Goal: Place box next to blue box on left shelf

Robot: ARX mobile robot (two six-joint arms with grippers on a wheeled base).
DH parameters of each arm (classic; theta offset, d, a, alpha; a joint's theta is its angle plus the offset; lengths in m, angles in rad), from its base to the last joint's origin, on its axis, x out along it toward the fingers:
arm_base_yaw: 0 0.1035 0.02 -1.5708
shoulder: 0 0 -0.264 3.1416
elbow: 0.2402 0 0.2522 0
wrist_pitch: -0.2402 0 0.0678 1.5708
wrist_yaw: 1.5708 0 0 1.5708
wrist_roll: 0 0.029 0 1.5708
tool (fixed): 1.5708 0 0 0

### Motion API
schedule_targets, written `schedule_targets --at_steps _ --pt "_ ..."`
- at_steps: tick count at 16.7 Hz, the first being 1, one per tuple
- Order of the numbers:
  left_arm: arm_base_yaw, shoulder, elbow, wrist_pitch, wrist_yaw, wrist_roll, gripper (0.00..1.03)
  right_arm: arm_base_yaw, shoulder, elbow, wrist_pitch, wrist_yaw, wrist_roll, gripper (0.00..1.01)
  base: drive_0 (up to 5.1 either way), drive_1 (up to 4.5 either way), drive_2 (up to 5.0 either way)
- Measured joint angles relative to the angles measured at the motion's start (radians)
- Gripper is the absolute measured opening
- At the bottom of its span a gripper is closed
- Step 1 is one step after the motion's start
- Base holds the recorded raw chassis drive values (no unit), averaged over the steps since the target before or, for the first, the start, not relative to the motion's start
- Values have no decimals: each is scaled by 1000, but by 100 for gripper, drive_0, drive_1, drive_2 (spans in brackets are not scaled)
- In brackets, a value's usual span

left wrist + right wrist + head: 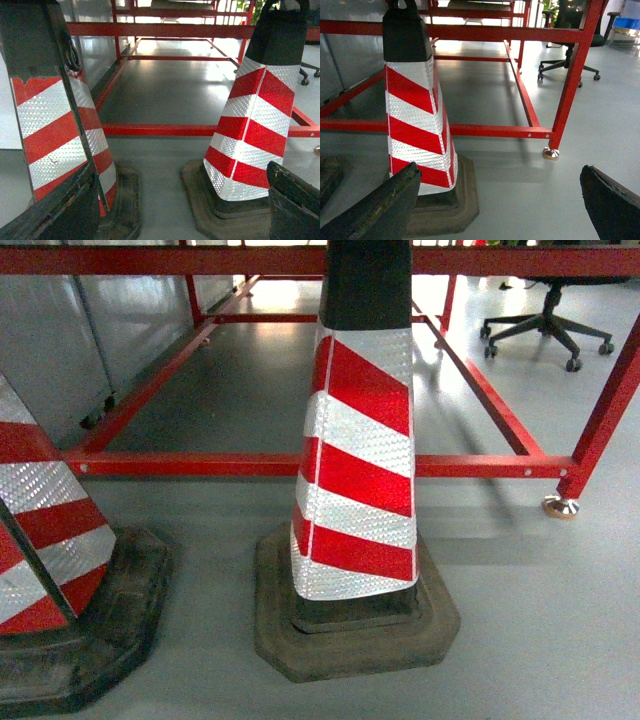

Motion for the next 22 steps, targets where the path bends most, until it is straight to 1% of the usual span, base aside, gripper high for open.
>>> schedule_targets --at_steps 22 --pt "0 0 0 -2 0 0 98 0 0 0 0 0 0 98 0 0 0"
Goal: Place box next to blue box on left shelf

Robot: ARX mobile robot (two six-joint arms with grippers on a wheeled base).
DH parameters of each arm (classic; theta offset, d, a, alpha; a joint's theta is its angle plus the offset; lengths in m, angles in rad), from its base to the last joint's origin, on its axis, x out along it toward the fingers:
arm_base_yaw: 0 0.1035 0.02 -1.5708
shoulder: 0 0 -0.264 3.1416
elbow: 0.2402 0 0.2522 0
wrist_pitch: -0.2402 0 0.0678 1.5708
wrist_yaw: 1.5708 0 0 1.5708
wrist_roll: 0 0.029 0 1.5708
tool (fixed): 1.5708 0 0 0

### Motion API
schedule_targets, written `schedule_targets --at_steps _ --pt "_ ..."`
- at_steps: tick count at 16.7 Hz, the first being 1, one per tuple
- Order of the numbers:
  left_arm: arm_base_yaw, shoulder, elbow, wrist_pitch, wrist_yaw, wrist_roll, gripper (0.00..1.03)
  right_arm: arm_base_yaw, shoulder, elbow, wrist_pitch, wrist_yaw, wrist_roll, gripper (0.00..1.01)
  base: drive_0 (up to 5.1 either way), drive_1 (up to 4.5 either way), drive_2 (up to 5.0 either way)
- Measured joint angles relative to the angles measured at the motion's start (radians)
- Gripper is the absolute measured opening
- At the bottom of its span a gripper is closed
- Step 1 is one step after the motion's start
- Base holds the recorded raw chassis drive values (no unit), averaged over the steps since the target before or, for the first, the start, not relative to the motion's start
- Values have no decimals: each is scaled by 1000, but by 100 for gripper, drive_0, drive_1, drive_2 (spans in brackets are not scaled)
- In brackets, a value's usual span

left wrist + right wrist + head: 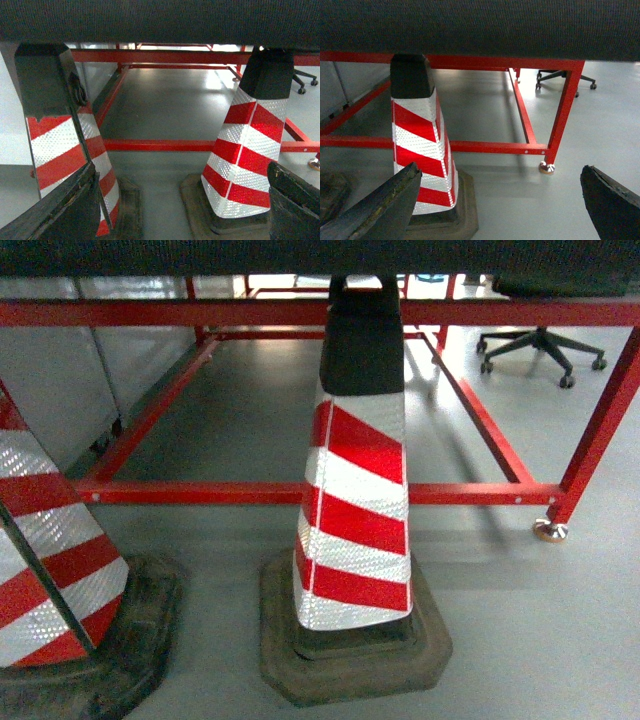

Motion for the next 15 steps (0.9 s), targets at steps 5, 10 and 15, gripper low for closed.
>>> schedule_targets --at_steps 5,10,15 --pt "0 0 0 1 0 0 98 0 0 0 0 -1 0 98 0 0 0" --pt "0 0 0 0 1 0 98 0 0 0 0 0 0 98 0 0 0" --pt "0 0 0 1 1 0 98 0 0 0 1 0 0 98 0 0 0"
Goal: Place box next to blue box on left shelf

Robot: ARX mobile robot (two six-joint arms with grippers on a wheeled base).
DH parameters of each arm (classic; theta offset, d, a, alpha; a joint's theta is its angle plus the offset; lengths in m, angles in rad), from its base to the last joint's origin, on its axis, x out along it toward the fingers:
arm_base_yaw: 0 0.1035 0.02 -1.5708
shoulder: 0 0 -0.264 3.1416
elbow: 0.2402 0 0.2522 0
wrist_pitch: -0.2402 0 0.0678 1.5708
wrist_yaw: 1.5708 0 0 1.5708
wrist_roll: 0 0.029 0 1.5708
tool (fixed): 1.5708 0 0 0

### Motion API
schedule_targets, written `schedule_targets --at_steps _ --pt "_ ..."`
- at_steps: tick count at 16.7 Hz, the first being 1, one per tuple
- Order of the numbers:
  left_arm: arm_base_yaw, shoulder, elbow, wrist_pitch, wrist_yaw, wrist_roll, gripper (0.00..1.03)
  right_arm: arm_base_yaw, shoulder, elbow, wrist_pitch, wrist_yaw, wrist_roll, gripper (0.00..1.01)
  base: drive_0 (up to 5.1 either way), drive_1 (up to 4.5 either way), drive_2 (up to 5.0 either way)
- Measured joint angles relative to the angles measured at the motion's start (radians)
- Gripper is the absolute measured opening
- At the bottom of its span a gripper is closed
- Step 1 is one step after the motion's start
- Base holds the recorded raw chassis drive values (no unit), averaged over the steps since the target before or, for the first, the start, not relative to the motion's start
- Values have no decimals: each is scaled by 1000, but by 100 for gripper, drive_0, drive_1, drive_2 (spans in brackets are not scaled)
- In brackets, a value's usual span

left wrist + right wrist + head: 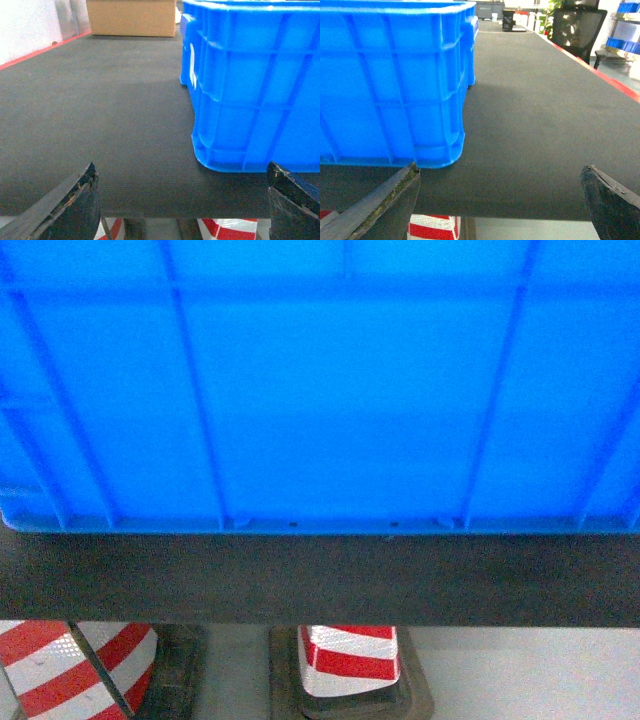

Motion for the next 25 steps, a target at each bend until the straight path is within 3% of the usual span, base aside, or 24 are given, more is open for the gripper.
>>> schedule_targets --at_steps 25 --pt "0 0 0 1 0 0 98 0 0 0 -1 0 0 98 0 0 0"
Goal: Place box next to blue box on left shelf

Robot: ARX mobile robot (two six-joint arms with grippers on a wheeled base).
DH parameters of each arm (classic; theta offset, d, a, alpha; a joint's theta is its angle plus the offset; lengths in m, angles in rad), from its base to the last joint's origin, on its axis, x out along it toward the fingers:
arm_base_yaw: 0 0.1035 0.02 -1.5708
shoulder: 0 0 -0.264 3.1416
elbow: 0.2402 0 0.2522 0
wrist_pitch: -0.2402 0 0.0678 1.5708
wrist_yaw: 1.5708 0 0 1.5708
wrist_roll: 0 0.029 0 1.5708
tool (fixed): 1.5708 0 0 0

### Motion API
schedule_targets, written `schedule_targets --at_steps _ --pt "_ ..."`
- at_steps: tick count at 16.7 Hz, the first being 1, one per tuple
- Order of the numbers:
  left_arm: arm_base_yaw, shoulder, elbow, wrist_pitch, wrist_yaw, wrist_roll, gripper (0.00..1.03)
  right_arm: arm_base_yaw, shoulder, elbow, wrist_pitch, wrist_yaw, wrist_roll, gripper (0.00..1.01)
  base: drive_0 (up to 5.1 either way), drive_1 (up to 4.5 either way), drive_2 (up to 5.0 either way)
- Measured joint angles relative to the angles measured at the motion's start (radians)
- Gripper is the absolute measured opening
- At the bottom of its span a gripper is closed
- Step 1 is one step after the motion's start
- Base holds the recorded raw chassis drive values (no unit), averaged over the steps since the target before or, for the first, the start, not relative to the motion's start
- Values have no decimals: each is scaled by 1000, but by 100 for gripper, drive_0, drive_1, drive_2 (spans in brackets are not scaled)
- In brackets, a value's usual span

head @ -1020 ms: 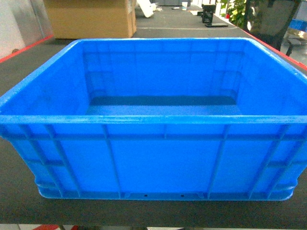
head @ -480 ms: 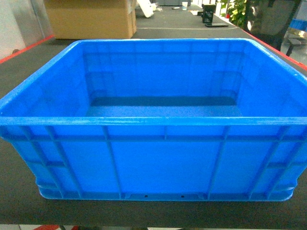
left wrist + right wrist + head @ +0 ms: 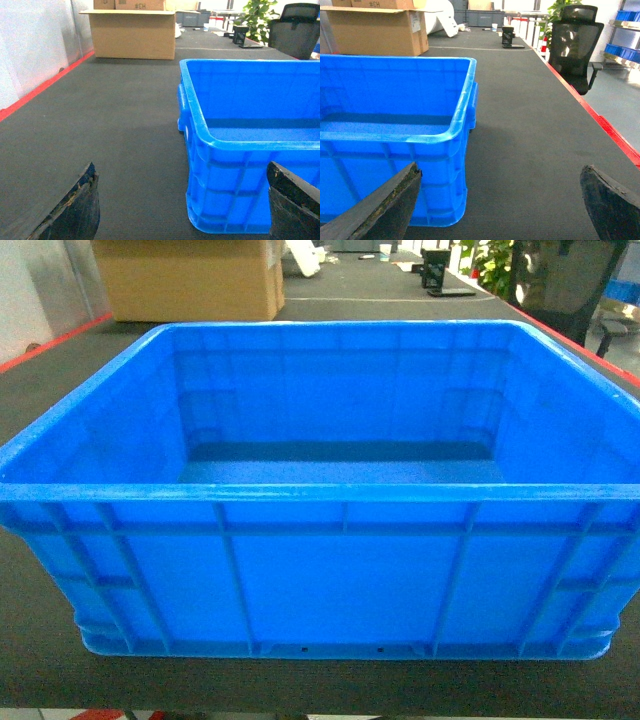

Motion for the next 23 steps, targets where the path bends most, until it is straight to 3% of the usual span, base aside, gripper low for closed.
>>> schedule_targets --at_steps 14,15,16,17,18,19,21,23 --pt "0 0 0 0 0 0 98 0 0 0 0 0 0 98 0 0 0" --pt "-26 15 13 -58 -84 -17 98 22 16 16 -69 67 11 98 0 0 0" --pt "-145 119 59 -151 -302 -59 98 112 116 70 -189 243 35 98 0 0 0" --pt "-216 211 66 -127 -456 -82 98 163 172 80 -234 350 43 98 0 0 0" --pt "-214 259 64 -81 -564 -100 98 165 180 80 -214 403 61 98 0 0 0" --pt "-203 325 79 5 -582 -109 98 180 213 92 -164 417 81 98 0 0 0" --pt "-190 531 177 164 -518 -108 98 212 369 176 -39 376 100 98 0 0 0" --pt "-167 774 389 187 -418 -119 98 193 600 367 16 252 135 98 0 0 0"
